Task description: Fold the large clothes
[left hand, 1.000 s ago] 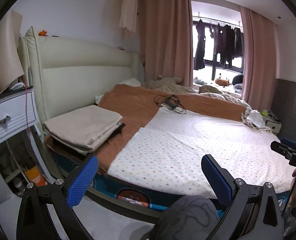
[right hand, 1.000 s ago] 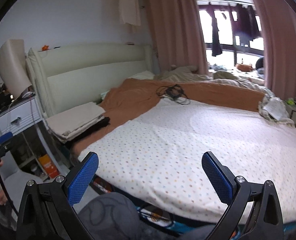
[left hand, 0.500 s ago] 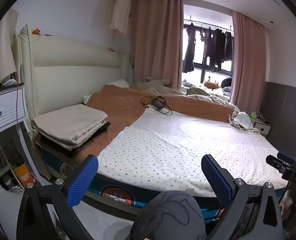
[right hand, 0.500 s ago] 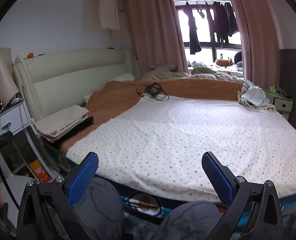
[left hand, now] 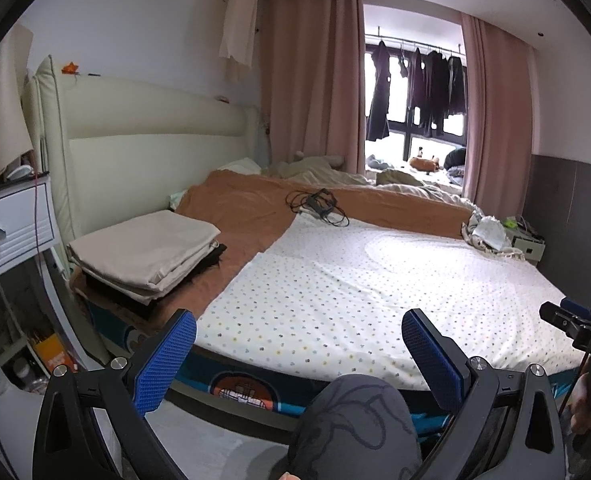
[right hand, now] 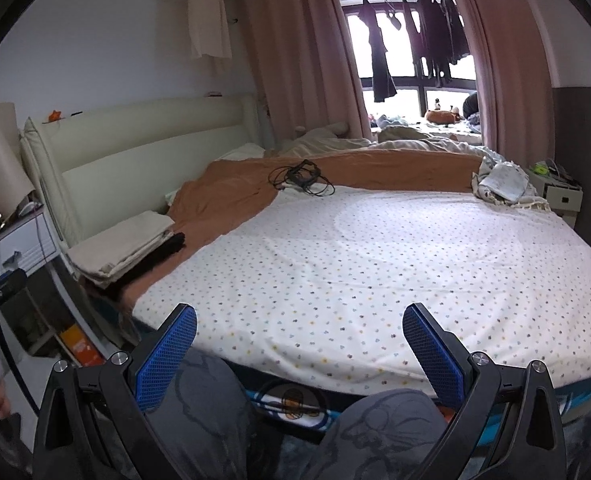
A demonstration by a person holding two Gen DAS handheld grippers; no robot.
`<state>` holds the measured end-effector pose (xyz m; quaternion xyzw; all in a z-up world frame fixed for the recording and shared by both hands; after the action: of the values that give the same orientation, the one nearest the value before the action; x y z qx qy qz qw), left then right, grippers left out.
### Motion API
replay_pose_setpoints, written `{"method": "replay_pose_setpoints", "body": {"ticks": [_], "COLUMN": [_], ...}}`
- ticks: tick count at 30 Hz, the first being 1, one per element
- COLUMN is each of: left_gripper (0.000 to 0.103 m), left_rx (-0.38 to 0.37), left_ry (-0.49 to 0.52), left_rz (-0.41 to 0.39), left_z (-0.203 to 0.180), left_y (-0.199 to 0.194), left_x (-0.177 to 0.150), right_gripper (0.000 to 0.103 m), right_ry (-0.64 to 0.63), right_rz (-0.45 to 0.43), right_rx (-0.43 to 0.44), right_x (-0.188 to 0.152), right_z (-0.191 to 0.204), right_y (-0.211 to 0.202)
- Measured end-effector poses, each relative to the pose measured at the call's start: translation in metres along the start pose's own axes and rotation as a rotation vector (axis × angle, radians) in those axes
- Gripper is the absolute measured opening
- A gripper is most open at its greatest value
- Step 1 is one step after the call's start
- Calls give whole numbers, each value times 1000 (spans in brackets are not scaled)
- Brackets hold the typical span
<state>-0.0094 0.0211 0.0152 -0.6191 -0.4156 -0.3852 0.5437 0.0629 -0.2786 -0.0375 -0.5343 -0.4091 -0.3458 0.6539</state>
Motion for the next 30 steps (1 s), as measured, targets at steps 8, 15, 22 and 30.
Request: {"method": "replay_pose_setpoints", "body": {"ticks": [8, 15, 22, 30], "left_gripper": [103, 103, 103, 103], "left_rx": [-3, -9, -1, -29], "left_ry": [0, 0, 15, 50], "left_rz": [-4, -12, -22, -11], "left_z": [3, 8, 7, -7], "left_y": [1, 1, 1, 2], "left_x": [-3, -2, -2, -3], "right_gripper": [103, 103, 103, 103], "right_ry": [-1, 7, 32, 43], "right_rz": [21, 7, -2, -4], "right_rx": [32, 18, -10, -25], "right_x": [-9, -11, -10, -14], "right_z": [5, 4, 1, 1], "right_y": [5, 2, 4, 4]}}
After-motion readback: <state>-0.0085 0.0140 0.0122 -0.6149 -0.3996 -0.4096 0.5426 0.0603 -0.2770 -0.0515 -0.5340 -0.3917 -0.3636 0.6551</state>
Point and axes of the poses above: each gripper's, at about its wrist camera, not at the fingertips, and y roughly the way its jaws point, z to its left, x to its top, the point moved 1 cm from there along y, roughly the way its jaws point, and after that the axes turned 6 degrees about -x, right-handed, at the moved point
